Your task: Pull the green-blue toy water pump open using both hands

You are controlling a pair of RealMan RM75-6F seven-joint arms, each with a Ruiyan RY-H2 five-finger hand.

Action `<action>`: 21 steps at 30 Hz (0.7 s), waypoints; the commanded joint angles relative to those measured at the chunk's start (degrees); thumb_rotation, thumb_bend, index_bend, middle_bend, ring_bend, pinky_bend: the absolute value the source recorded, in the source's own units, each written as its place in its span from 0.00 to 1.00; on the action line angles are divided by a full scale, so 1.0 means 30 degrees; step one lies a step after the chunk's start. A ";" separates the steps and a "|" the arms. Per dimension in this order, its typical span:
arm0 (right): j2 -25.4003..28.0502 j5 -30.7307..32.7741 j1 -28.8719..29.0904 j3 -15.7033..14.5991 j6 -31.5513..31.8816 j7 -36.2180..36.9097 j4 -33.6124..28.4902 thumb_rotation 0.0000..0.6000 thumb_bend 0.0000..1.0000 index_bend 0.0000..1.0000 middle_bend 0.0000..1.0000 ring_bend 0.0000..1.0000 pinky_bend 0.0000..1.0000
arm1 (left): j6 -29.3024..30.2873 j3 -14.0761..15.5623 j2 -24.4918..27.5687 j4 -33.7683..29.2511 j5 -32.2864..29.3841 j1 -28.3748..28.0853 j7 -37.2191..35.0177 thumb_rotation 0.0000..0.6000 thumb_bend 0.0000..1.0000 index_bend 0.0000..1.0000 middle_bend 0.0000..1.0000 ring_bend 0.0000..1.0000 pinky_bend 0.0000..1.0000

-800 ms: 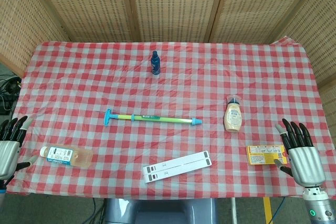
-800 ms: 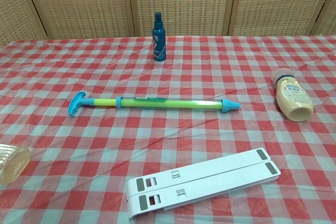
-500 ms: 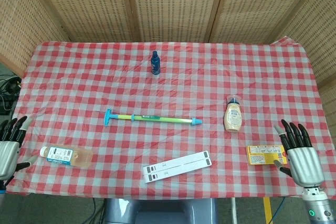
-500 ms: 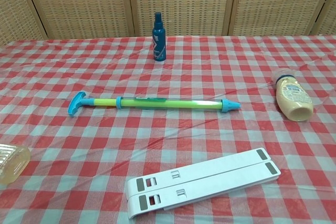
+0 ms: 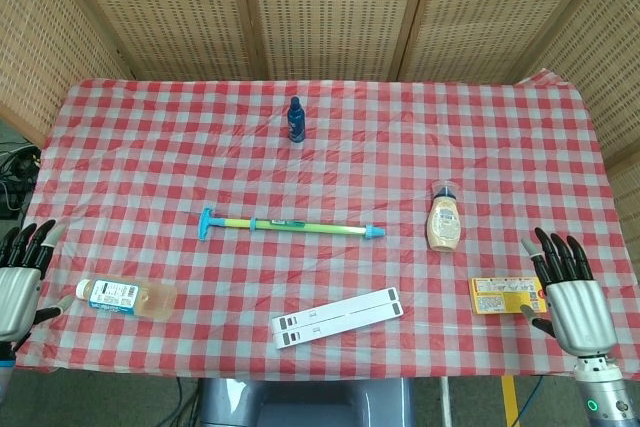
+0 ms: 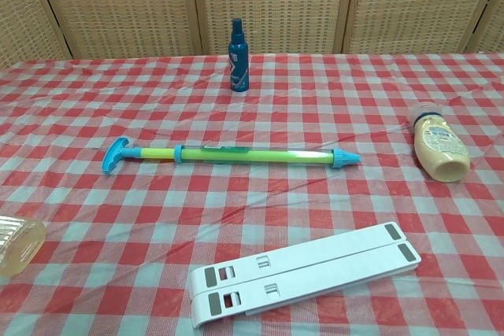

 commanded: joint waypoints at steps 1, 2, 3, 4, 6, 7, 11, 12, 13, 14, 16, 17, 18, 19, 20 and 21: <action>0.0010 0.0082 0.0004 0.0014 -0.0053 0.0091 -0.0002 1.00 0.09 0.01 0.00 0.00 0.00 | 0.0052 -0.0047 -0.0063 -0.0063 0.0028 -0.0020 0.0061 1.00 0.10 0.00 0.00 0.00 0.00; 0.0021 0.0130 0.0009 0.0028 -0.0081 0.0159 -0.0013 1.00 0.09 0.01 0.00 0.00 0.00 | 0.0059 -0.0090 -0.0108 -0.0114 0.0021 -0.0049 0.0085 1.00 0.10 0.00 0.00 0.00 0.00; 0.0032 0.0173 0.0014 0.0045 -0.0104 0.0232 -0.0018 1.00 0.09 0.01 0.00 0.00 0.00 | 0.0053 -0.0156 -0.0158 -0.0166 0.0002 -0.0098 0.0115 1.00 0.10 0.00 0.00 0.00 0.00; 0.0050 0.0228 0.0020 0.0058 -0.0140 0.0314 -0.0010 1.00 0.08 0.01 0.00 0.00 0.00 | 0.0046 -0.0320 -0.0247 -0.0232 -0.0055 -0.0209 0.0177 1.00 0.11 0.00 0.00 0.00 0.00; 0.0054 0.0280 0.0049 0.0072 -0.0215 0.0403 0.0021 1.00 0.09 0.01 0.00 0.00 0.00 | -0.0008 -0.0803 -0.0455 -0.0339 -0.0243 -0.0556 0.0497 1.00 0.11 0.00 0.00 0.01 0.00; 0.0055 0.0289 0.0065 0.0078 -0.0241 0.0443 0.0034 1.00 0.09 0.01 0.00 0.00 0.00 | -0.0146 -0.1057 -0.0552 -0.0429 -0.0421 -0.0774 0.0739 1.00 0.12 0.00 0.05 0.06 0.04; 0.0047 0.0422 0.0166 0.0109 -0.0474 0.0634 0.0132 1.00 0.09 0.02 0.00 0.00 0.00 | -0.1323 -0.2478 -0.1243 -0.1157 -0.1438 -0.2314 0.1998 1.00 0.12 0.03 0.39 0.38 0.32; 0.0037 0.0499 0.0192 0.0118 -0.0567 0.0689 0.0168 1.00 0.09 0.02 0.00 0.00 0.00 | -0.2000 -0.2884 -0.1299 -0.1259 -0.1981 -0.2851 0.2232 1.00 0.12 0.06 0.48 0.45 0.37; 0.0030 0.0568 0.0215 0.0125 -0.0652 0.0728 0.0204 1.00 0.08 0.02 0.00 0.00 0.00 | -0.2561 -0.3074 -0.1381 -0.1401 -0.2337 -0.3252 0.2505 1.00 0.12 0.09 0.56 0.51 0.42; 0.0030 0.0629 0.0237 0.0132 -0.0730 0.0765 0.0236 1.00 0.08 0.02 0.00 0.00 0.00 | -0.3036 -0.3263 -0.1460 -0.1524 -0.2738 -0.3604 0.2847 1.00 0.12 0.11 0.60 0.54 0.45; 0.0018 0.0738 0.0269 0.0147 -0.0849 0.0825 0.0289 1.00 0.09 0.02 0.00 0.00 0.00 | -0.3742 -0.3526 -0.1636 -0.1683 -0.3322 -0.4168 0.3368 1.00 0.13 0.17 0.70 0.63 0.52; 0.0010 0.0842 0.0298 0.0174 -0.0945 0.0892 0.0337 1.00 0.09 0.02 0.00 0.00 0.00 | -0.4307 -0.3722 -0.1839 -0.1758 -0.3858 -0.4632 0.3853 1.00 0.13 0.20 0.75 0.66 0.55; 0.0006 0.0981 0.0327 0.0203 -0.1067 0.0973 0.0393 1.00 0.09 0.03 0.00 0.00 0.00 | -0.4957 -0.3898 -0.2117 -0.1765 -0.4422 -0.5173 0.4418 1.00 0.13 0.22 0.77 0.68 0.57; 0.0008 0.1086 0.0352 0.0235 -0.1150 0.1050 0.0436 1.00 0.09 0.03 0.00 0.00 0.00 | -0.5455 -0.4067 -0.2371 -0.1694 -0.4964 -0.5607 0.4870 1.00 0.14 0.24 0.80 0.70 0.60; 0.0010 0.1163 0.0368 0.0259 -0.1206 0.1113 0.0471 1.00 0.09 0.03 0.00 0.00 0.00 | -0.5853 -0.4187 -0.2572 -0.1648 -0.5484 -0.5952 0.5260 1.00 0.16 0.26 0.82 0.73 0.61; 0.0012 0.1230 0.0382 0.0280 -0.1254 0.1167 0.0500 1.00 0.09 0.03 0.00 0.00 0.00 | -0.6194 -0.4288 -0.2728 -0.1617 -0.5995 -0.6255 0.5625 1.00 0.18 0.28 0.84 0.74 0.62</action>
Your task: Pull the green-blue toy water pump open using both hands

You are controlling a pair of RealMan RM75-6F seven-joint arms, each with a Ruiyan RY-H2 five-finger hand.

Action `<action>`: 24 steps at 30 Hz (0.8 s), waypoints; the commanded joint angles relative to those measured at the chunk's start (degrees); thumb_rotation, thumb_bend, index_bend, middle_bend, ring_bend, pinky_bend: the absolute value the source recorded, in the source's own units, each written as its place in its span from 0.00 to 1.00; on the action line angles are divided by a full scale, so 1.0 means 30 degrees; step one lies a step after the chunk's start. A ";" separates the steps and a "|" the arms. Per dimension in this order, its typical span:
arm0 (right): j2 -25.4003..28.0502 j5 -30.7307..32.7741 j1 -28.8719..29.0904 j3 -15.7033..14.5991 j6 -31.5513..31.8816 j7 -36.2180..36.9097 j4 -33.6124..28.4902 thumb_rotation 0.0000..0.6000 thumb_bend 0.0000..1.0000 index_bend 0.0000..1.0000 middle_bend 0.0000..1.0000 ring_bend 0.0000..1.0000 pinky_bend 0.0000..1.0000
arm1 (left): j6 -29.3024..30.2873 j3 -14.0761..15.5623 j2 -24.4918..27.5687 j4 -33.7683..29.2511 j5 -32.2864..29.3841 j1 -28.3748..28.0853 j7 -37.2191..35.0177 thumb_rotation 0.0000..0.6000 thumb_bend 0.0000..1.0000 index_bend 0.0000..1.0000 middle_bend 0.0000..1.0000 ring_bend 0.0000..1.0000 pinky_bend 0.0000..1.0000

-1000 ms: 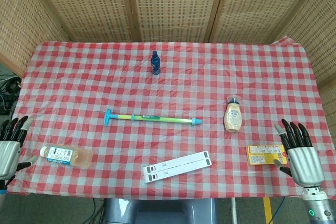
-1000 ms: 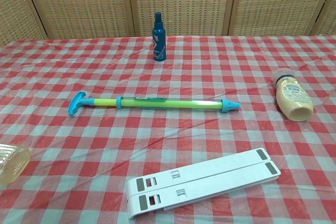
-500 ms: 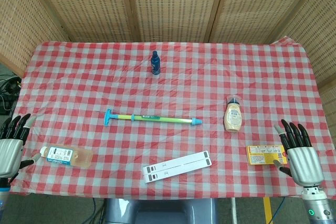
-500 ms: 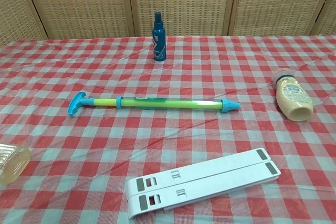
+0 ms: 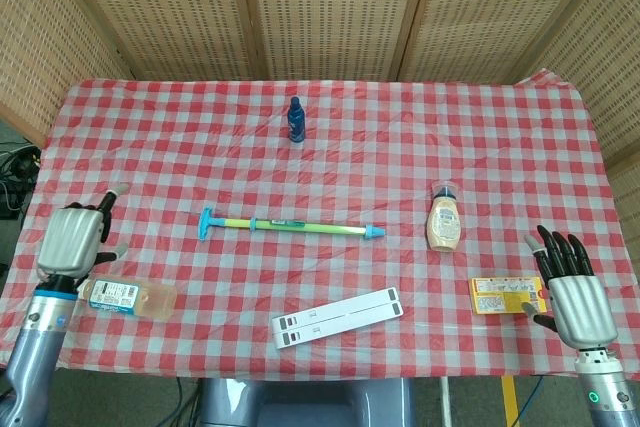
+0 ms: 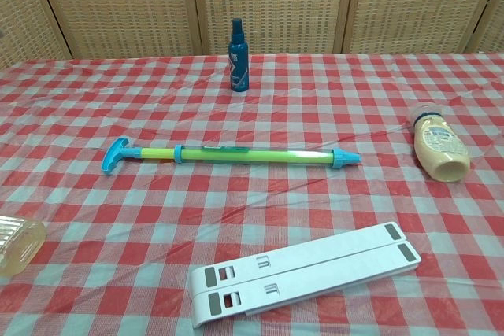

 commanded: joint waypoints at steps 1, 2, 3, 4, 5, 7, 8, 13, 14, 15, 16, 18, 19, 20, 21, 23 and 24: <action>0.0002 0.0228 0.0058 0.0075 -0.0182 0.0186 0.0117 1.00 0.09 0.03 0.00 0.00 0.00 | -0.2022 -0.0775 -0.1018 -0.0054 -0.2417 -0.1818 0.1862 1.00 0.22 0.30 0.85 0.75 0.64; 0.0003 0.0291 0.0075 0.0086 -0.0245 0.0242 0.0147 1.00 0.09 0.04 0.00 0.00 0.00 | -0.2439 -0.0839 -0.1181 -0.0019 -0.2936 -0.2157 0.2166 1.00 0.25 0.32 0.86 0.76 0.64; 0.0008 0.0341 0.0103 0.0094 -0.0318 0.0320 0.0193 1.00 0.09 0.04 0.00 0.00 0.00 | -0.2846 -0.0922 -0.1382 0.0045 -0.3614 -0.2551 0.2555 1.00 0.27 0.33 0.87 0.76 0.65; 0.0009 0.0359 0.0115 0.0096 -0.0345 0.0353 0.0217 1.00 0.08 0.04 0.00 0.00 0.00 | -0.3001 -0.0935 -0.1466 0.0059 -0.3901 -0.2715 0.2729 1.00 0.29 0.33 0.87 0.77 0.65; 0.0009 0.0388 0.0133 0.0096 -0.0396 0.0409 0.0259 1.00 0.08 0.04 0.00 0.00 0.00 | -0.3253 -0.0952 -0.1592 0.0100 -0.4350 -0.2977 0.3000 1.00 0.30 0.33 0.87 0.77 0.65; 0.0005 0.0458 0.0189 0.0091 -0.0545 0.0612 0.0372 1.00 0.08 0.04 0.00 0.00 0.00 | -0.3962 -0.1007 -0.2020 0.0413 -0.5660 -0.3734 0.3759 1.00 0.30 0.33 0.87 0.77 0.65; 0.0006 0.0465 0.0201 0.0088 -0.0571 0.0651 0.0394 1.00 0.08 0.04 0.00 0.00 0.00 | -0.4038 -0.1024 -0.2109 0.0484 -0.5982 -0.3898 0.3952 1.00 0.30 0.34 0.87 0.77 0.65; 0.0013 0.0552 0.0256 0.0093 -0.0686 0.0882 0.0513 1.00 0.08 0.04 0.00 0.00 0.00 | -0.4676 -0.1046 -0.3021 0.1273 -0.8335 -0.5359 0.5315 1.00 0.30 0.34 0.87 0.77 0.65; 0.0013 0.0577 0.0263 0.0099 -0.0704 0.0917 0.0528 1.00 0.08 0.05 0.00 0.00 0.00 | -0.4744 -0.1033 -0.3184 0.1400 -0.8719 -0.5589 0.5498 1.00 0.30 0.34 0.87 0.77 0.65; 0.0007 0.0621 0.0277 0.0100 -0.0754 0.0963 0.0556 1.00 0.08 0.05 0.00 0.00 0.00 | -0.4852 -0.1016 -0.3437 0.1614 -0.9188 -0.5918 0.5722 1.00 0.30 0.34 0.87 0.77 0.65; 0.0001 0.0638 0.0287 0.0100 -0.0779 0.0986 0.0577 1.00 0.09 0.05 0.00 0.00 0.00 | -0.4860 -0.0993 -0.3583 0.1743 -0.9450 -0.6112 0.5844 1.00 0.30 0.34 0.87 0.77 0.65; -0.0019 0.0674 0.0317 0.0092 -0.0856 0.1024 0.0628 1.00 0.09 0.05 0.00 0.00 0.00 | -0.4925 -0.0923 -0.3967 0.2087 -0.9886 -0.6532 0.6068 1.00 0.30 0.35 0.87 0.77 0.65; -0.0032 0.0688 0.0333 0.0083 -0.0895 0.1042 0.0656 1.00 0.09 0.05 0.00 0.00 0.00 | -0.4912 -0.0865 -0.4215 0.2344 -1.0122 -0.6775 0.6198 1.00 0.30 0.37 0.87 0.77 0.65; -0.0046 0.0709 0.0346 0.0081 -0.0931 0.1061 0.0682 1.00 0.08 0.05 0.00 0.00 0.00 | -0.4925 -0.0811 -0.4420 0.2562 -1.0267 -0.6966 0.6296 1.00 0.30 0.39 0.87 0.77 0.65; -0.0059 0.0743 0.0357 0.0080 -0.0969 0.1087 0.0718 1.00 0.09 0.05 0.00 0.00 0.00 | -0.4950 -0.0736 -0.4700 0.2869 -1.0469 -0.7224 0.6442 1.00 0.30 0.40 0.87 0.77 0.65; -0.0077 0.0825 0.0373 0.0091 -0.1037 0.1133 0.0772 1.00 0.08 0.05 0.00 0.00 0.00 | -0.4992 -0.0657 -0.5144 0.3359 -1.0787 -0.7598 0.6612 1.00 0.30 0.42 0.87 0.77 0.65; -0.0087 0.0862 0.0383 0.0101 -0.1066 0.1158 0.0797 1.00 0.08 0.05 0.00 0.00 0.00 | -0.5000 -0.0628 -0.5337 0.3575 -1.0920 -0.7764 0.6672 1.00 0.30 0.43 0.87 0.77 0.65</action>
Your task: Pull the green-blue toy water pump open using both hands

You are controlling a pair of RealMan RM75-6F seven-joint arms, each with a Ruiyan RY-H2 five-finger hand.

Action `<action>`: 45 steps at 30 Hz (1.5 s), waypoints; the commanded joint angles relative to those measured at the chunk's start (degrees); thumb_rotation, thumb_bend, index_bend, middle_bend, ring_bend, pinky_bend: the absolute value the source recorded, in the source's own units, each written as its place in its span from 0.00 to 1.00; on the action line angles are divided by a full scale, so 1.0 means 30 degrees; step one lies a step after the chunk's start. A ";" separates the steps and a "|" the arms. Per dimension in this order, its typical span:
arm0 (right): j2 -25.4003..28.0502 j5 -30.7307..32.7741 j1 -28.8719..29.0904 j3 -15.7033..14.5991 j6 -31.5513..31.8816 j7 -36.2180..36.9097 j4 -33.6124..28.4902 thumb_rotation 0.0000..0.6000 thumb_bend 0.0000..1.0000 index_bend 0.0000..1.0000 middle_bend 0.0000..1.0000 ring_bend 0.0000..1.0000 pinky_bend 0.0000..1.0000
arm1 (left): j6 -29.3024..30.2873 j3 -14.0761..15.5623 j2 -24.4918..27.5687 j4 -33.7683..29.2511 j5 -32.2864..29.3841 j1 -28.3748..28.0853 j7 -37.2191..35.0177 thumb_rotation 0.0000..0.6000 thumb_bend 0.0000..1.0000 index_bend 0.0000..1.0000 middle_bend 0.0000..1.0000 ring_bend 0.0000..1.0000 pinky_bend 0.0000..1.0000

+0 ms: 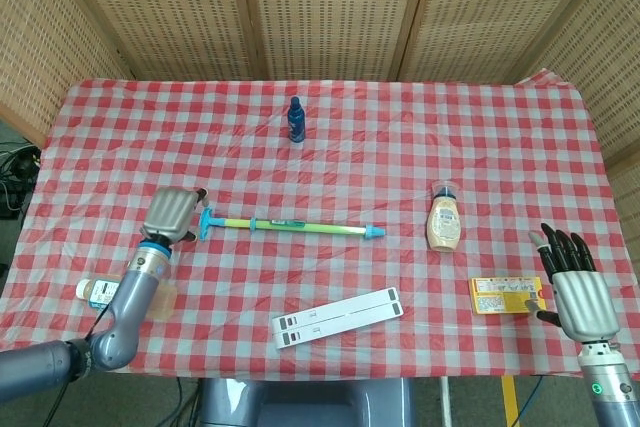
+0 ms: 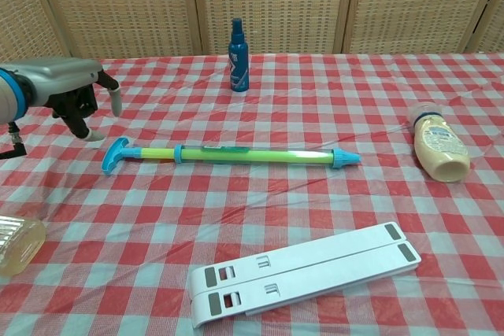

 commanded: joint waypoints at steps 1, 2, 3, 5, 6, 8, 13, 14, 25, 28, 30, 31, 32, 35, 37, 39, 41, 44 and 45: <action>-0.0029 0.0097 0.0026 0.0019 -0.0080 0.0071 0.0075 1.00 0.08 0.05 0.00 0.00 0.00 | -0.0100 0.0174 -0.0779 0.0853 -0.0584 -0.0684 0.0313 1.00 0.30 0.44 0.87 0.77 0.65; -0.0039 0.0131 0.0038 0.0032 -0.0105 0.0096 0.0109 1.00 0.08 0.05 0.00 0.00 0.00 | -0.0142 0.0203 -0.0958 0.1074 -0.0709 -0.0830 0.0331 1.00 0.30 0.45 0.87 0.77 0.65; -0.0048 0.0170 0.0047 0.0047 -0.0127 0.0123 0.0147 1.00 0.08 0.05 0.00 0.00 0.00 | -0.0198 0.0227 -0.1116 0.1291 -0.0841 -0.0977 0.0355 1.00 0.30 0.45 0.87 0.77 0.65; -0.0067 0.0260 0.0057 0.0076 -0.0170 0.0187 0.0214 1.00 0.08 0.05 0.00 0.00 0.00 | -0.0310 0.0290 -0.1388 0.1694 -0.1077 -0.1255 0.0417 1.00 0.30 0.45 0.87 0.77 0.65; -0.0079 0.0333 0.0069 0.0102 -0.0211 0.0221 0.0264 1.00 0.08 0.05 0.00 0.00 0.00 | -0.0383 0.0321 -0.1546 0.1931 -0.1218 -0.1420 0.0425 1.00 0.30 0.45 0.87 0.77 0.65; -0.0103 0.0486 0.0099 0.0143 -0.0332 0.0290 0.0357 1.00 0.09 0.05 0.00 0.00 0.00 | -0.0549 0.0393 -0.1793 0.2339 -0.1383 -0.1679 0.0444 1.00 0.30 0.45 0.87 0.77 0.65; -0.0165 0.0764 0.0171 0.0203 -0.0586 0.0392 0.0553 1.00 0.08 0.05 0.00 0.00 0.00 | -0.0957 0.0599 -0.2414 0.3412 -0.1755 -0.2251 0.0362 1.00 0.30 0.46 0.87 0.77 0.65; -0.0178 0.0801 0.0182 0.0207 -0.0626 0.0409 0.0578 1.00 0.09 0.05 0.00 0.00 0.00 | -0.1052 0.0638 -0.2534 0.3620 -0.1821 -0.2344 0.0337 1.00 0.30 0.46 0.87 0.77 0.65; -0.0304 0.1066 0.0287 0.0274 -0.0880 0.0547 0.0872 1.00 0.09 0.05 0.00 0.00 0.00 | -0.1846 0.1054 -0.3545 0.5311 -0.2200 -0.3052 -0.0003 1.00 0.30 0.47 0.87 0.77 0.65; -0.0337 0.1116 0.0313 0.0274 -0.0950 0.0572 0.0936 1.00 0.08 0.05 0.00 0.00 0.00 | -0.1964 0.1134 -0.3701 0.5657 -0.2240 -0.3174 -0.0085 1.00 0.30 0.47 0.87 0.77 0.65; -0.0354 0.1136 0.0325 0.0269 -0.0985 0.0587 0.0969 1.00 0.08 0.05 0.00 0.00 0.00 | -0.2046 0.1166 -0.3789 0.5868 -0.2283 -0.3248 -0.0139 1.00 0.30 0.47 0.87 0.77 0.65; -0.0370 0.1152 0.0329 0.0267 -0.1004 0.0605 0.0994 1.00 0.08 0.05 0.00 0.00 0.00 | -0.2121 0.1169 -0.3844 0.6018 -0.2322 -0.3298 -0.0185 1.00 0.30 0.47 0.87 0.77 0.65; -0.0379 0.1166 0.0337 0.0272 -0.1018 0.0629 0.1017 1.00 0.08 0.05 0.00 0.00 0.00 | -0.2226 0.1169 -0.3907 0.6172 -0.2387 -0.3355 -0.0226 1.00 0.30 0.47 0.87 0.77 0.65; -0.0394 0.1183 0.0345 0.0295 -0.1002 0.0692 0.1062 1.00 0.08 0.05 0.00 0.00 0.00 | -0.2445 0.1235 -0.4075 0.6510 -0.2483 -0.3485 -0.0267 1.00 0.30 0.48 0.87 0.77 0.65; -0.0415 0.1162 0.0349 0.0313 -0.0949 0.0743 0.1108 1.00 0.08 0.05 0.00 0.00 0.00 | -0.2547 0.1304 -0.4240 0.6766 -0.2470 -0.3585 -0.0298 1.00 0.30 0.48 0.87 0.77 0.65; -0.0436 0.1144 0.0352 0.0310 -0.0929 0.0776 0.1145 1.00 0.08 0.05 0.00 0.00 0.00 | -0.2628 0.1340 -0.4358 0.6958 -0.2476 -0.3665 -0.0327 1.00 0.30 0.48 0.87 0.77 0.65; -0.0448 0.1137 0.0355 0.0300 -0.0931 0.0786 0.1167 1.00 0.08 0.05 0.00 0.00 0.00 | -0.2721 0.1375 -0.4470 0.7158 -0.2502 -0.3745 -0.0344 1.00 0.30 0.48 0.87 0.77 0.65; -0.0460 0.1131 0.0357 0.0299 -0.0913 0.0785 0.1177 1.00 0.08 0.05 0.00 0.00 0.00 | -0.2841 0.1450 -0.4663 0.7445 -0.2558 -0.3820 -0.0376 1.00 0.34 0.49 0.87 0.77 0.65; -0.0463 0.1125 0.0357 0.0299 -0.0903 0.0784 0.1179 1.00 0.08 0.05 0.00 0.00 0.00 | -0.2853 0.1473 -0.4721 0.7506 -0.2558 -0.3822 -0.0410 1.00 0.37 0.50 0.87 0.77 0.65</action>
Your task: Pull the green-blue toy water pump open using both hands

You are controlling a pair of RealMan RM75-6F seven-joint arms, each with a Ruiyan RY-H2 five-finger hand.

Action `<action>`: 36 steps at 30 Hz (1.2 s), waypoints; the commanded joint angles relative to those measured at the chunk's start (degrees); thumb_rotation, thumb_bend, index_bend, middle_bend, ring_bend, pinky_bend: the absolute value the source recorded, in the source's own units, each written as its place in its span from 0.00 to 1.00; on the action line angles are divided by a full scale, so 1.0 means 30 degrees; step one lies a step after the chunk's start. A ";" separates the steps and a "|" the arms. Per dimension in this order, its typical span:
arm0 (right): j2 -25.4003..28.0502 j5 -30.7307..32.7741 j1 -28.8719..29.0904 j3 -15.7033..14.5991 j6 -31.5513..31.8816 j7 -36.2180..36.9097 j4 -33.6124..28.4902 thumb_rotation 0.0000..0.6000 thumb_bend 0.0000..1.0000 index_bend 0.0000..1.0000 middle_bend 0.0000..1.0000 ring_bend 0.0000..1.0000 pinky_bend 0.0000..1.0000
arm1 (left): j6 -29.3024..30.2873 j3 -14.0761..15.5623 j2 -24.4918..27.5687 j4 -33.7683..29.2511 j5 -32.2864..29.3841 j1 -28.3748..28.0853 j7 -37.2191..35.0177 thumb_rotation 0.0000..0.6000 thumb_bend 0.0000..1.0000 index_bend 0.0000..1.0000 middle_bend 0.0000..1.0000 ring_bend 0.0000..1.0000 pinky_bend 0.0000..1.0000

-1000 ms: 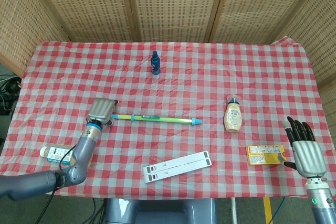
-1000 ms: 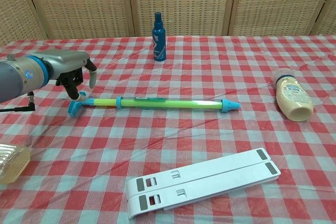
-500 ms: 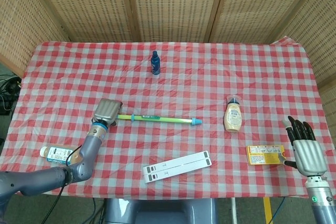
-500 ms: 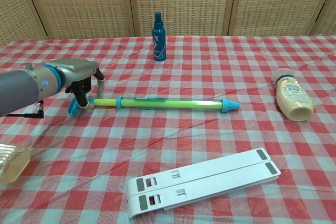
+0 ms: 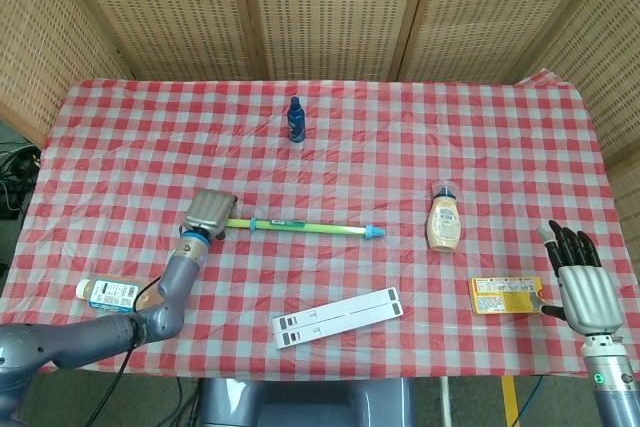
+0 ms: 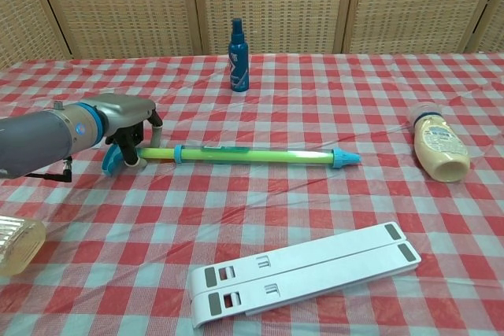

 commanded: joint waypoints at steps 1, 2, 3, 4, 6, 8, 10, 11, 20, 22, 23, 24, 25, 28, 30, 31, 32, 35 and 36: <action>-0.0013 -0.0016 0.0001 -0.0003 0.0022 -0.0007 0.0006 1.00 0.08 0.05 0.00 0.00 0.00 | -0.0038 0.0084 -0.0189 0.0195 0.0011 -0.0023 -0.0117 1.00 0.42 0.51 0.87 0.77 0.65; -0.0025 -0.0039 0.0004 -0.0015 0.0032 -0.0026 0.0006 1.00 0.08 0.05 0.00 0.00 0.00 | 0.0073 0.0106 -0.0237 0.0223 0.0138 0.0010 -0.0218 1.00 0.48 0.53 0.87 0.77 0.65; -0.0035 -0.0089 0.0012 -0.0034 0.0051 -0.0063 -0.0021 1.00 0.08 0.05 0.00 0.00 0.00 | 0.0416 0.0016 -0.0190 0.0113 0.0424 0.0086 -0.0465 1.00 0.51 0.54 0.87 0.77 0.65; -0.0035 -0.0110 0.0009 -0.0044 0.0070 -0.0087 -0.0041 1.00 0.08 0.05 0.00 0.00 0.00 | 0.0516 -0.0023 -0.0071 -0.0041 0.0576 0.0132 -0.0615 1.00 0.53 0.55 0.87 0.77 0.65; -0.0028 -0.0158 -0.0001 -0.0059 0.0125 -0.0120 -0.0083 1.00 0.08 0.05 0.00 0.00 0.00 | 0.0818 -0.0067 0.0153 -0.0425 0.0891 0.0265 -0.0889 1.00 0.56 0.57 0.87 0.77 0.65; -0.0005 -0.0208 -0.0012 -0.0079 0.0175 -0.0138 -0.0144 1.00 0.08 0.05 0.00 0.00 0.00 | 0.1246 -0.0078 0.0413 -0.0895 0.1321 0.0431 -0.1151 1.00 0.57 0.60 0.87 0.77 0.65; 0.0040 -0.0285 -0.0037 -0.0116 0.0249 -0.0158 -0.0245 1.00 0.08 0.06 0.00 0.00 0.00 | 0.1712 -0.0095 0.0888 -0.1644 0.1702 0.0635 -0.1338 1.00 0.57 0.62 0.87 0.77 0.65; 0.0061 -0.0324 -0.0048 -0.0131 0.0285 -0.0169 -0.0293 1.00 0.08 0.06 0.00 0.00 0.00 | 0.1924 -0.0089 0.1116 -0.1994 0.1849 0.0723 -0.1372 1.00 0.57 0.62 0.87 0.77 0.65; 0.0298 -0.1175 -0.0187 -0.0292 0.1116 -0.0481 -0.1141 1.00 0.08 0.06 0.00 0.00 0.00 | 0.4117 -0.0099 0.3714 -0.5877 0.2759 0.1688 -0.1286 1.00 0.58 0.67 0.87 0.77 0.65; 0.0352 -0.1399 -0.0182 -0.0302 0.1300 -0.0690 -0.1533 1.00 0.08 0.06 0.00 0.00 0.00 | 0.4473 -0.0079 0.4485 -0.6908 0.2651 0.1902 -0.1077 1.00 0.58 0.67 0.87 0.77 0.65; 0.0383 -0.1512 -0.0141 -0.0281 0.1360 -0.0826 -0.1782 1.00 0.08 0.06 0.00 0.00 0.00 | 0.4621 -0.0071 0.4827 -0.7321 0.2555 0.1991 -0.0963 1.00 0.58 0.67 0.87 0.77 0.65; 0.0449 -0.1624 -0.0070 -0.0241 0.1384 -0.1084 -0.2157 1.00 0.09 0.07 0.00 0.00 0.00 | 0.4798 -0.0065 0.5251 -0.7837 0.2423 0.2091 -0.0820 1.00 0.58 0.67 0.87 0.77 0.65; 0.0520 -0.1702 -0.0002 -0.0206 0.1375 -0.1326 -0.2471 1.00 0.09 0.07 0.00 0.00 0.00 | 0.4911 -0.0072 0.5541 -0.8169 0.2330 0.2148 -0.0725 1.00 0.58 0.67 0.87 0.77 0.65; 0.0710 -0.1990 0.0239 -0.0016 0.1428 -0.2042 -0.3431 1.00 0.08 0.08 0.00 0.00 0.00 | 0.5182 -0.0071 0.6214 -0.8883 0.2126 0.2267 -0.0494 1.00 0.58 0.67 0.87 0.77 0.65; 0.0778 -0.2065 0.0366 0.0130 0.1449 -0.2454 -0.3967 1.00 0.08 0.10 0.00 0.00 0.00 | 0.5293 -0.0076 0.6503 -0.9188 0.2037 0.2313 -0.0408 1.00 0.58 0.67 0.87 0.77 0.65; 0.0825 -0.2124 0.0508 0.0275 0.1428 -0.2807 -0.4435 1.00 0.08 0.12 0.00 0.00 0.00 | 0.5382 -0.0103 0.6712 -0.9397 0.1956 0.2350 -0.0376 1.00 0.58 0.67 0.87 0.77 0.65; 0.0870 -0.2269 0.0747 0.0488 0.1381 -0.3235 -0.5026 1.00 0.08 0.13 0.00 0.00 0.00 | 0.5483 -0.0150 0.6941 -0.9600 0.1845 0.2400 -0.0370 1.00 0.58 0.67 0.87 0.77 0.65; 0.0944 -0.1922 0.1625 0.1310 0.0619 -0.5528 -0.7403 1.00 0.08 0.18 0.04 0.01 0.00 | 0.5649 -0.0143 0.7660 -1.0239 0.1518 0.2530 -0.0239 1.00 0.58 0.67 0.87 0.77 0.65; 0.0950 -0.1693 0.1818 0.1494 0.0381 -0.6098 -0.7961 1.00 0.08 0.19 0.06 0.02 0.02 | 0.5660 -0.0126 0.7765 -1.0328 0.1433 0.2545 -0.0214 1.00 0.58 0.67 0.87 0.77 0.65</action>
